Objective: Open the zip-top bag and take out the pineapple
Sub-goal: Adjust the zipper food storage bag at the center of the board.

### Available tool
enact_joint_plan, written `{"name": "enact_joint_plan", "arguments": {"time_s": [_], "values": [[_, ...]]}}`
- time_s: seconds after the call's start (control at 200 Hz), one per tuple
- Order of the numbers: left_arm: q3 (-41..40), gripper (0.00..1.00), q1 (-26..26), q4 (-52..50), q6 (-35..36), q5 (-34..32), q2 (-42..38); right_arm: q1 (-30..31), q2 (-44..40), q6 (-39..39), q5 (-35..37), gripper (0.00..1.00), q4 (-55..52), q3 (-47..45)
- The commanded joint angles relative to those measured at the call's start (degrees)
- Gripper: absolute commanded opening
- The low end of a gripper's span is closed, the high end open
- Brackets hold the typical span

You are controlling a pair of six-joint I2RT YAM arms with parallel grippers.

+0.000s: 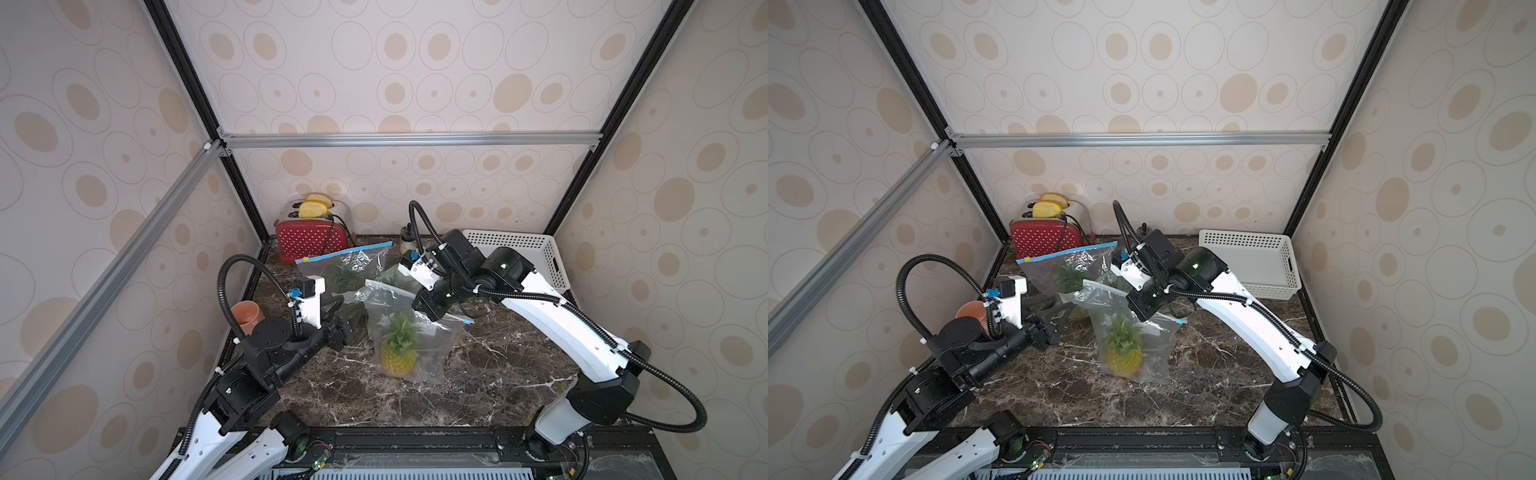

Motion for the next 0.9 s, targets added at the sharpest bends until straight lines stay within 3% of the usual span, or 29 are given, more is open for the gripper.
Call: {"name": "enact_joint_plan", "arguments": {"time_s": [0.0, 0.21, 0.346, 0.656, 0.826, 0.896], "values": [[0.0, 0.62, 0.4, -0.3, -0.1, -0.5, -1.0, 0.5, -3.0, 11.4, 8.3, 0.0, -2.0, 2.4], [-1.7, 0.63, 0.3, 0.6, -1.3, -0.3, -2.2, 3.7, -4.3, 21.2, 16.6, 0.0, -2.2, 0.6], [-2.0, 0.64, 0.3, 0.5, -2.0, 0.1, -1.5, 8.5, -4.6, 26.4, 25.6, 0.0, -3.6, 1.5], [-1.5, 0.65, 0.3, 2.7, -2.3, 2.7, 1.7, 14.9, -10.5, 36.2, 38.6, 0.0, -3.6, -4.6], [-2.0, 0.66, 0.3, 4.1, -3.2, 4.5, 3.1, 16.0, -14.0, 38.0, 37.0, 0.0, 2.4, -13.7], [-2.4, 0.69, 0.3, 4.0, -3.8, 5.2, 3.5, 16.1, -14.9, 37.7, 34.2, 0.07, 5.6, -16.9]]}}
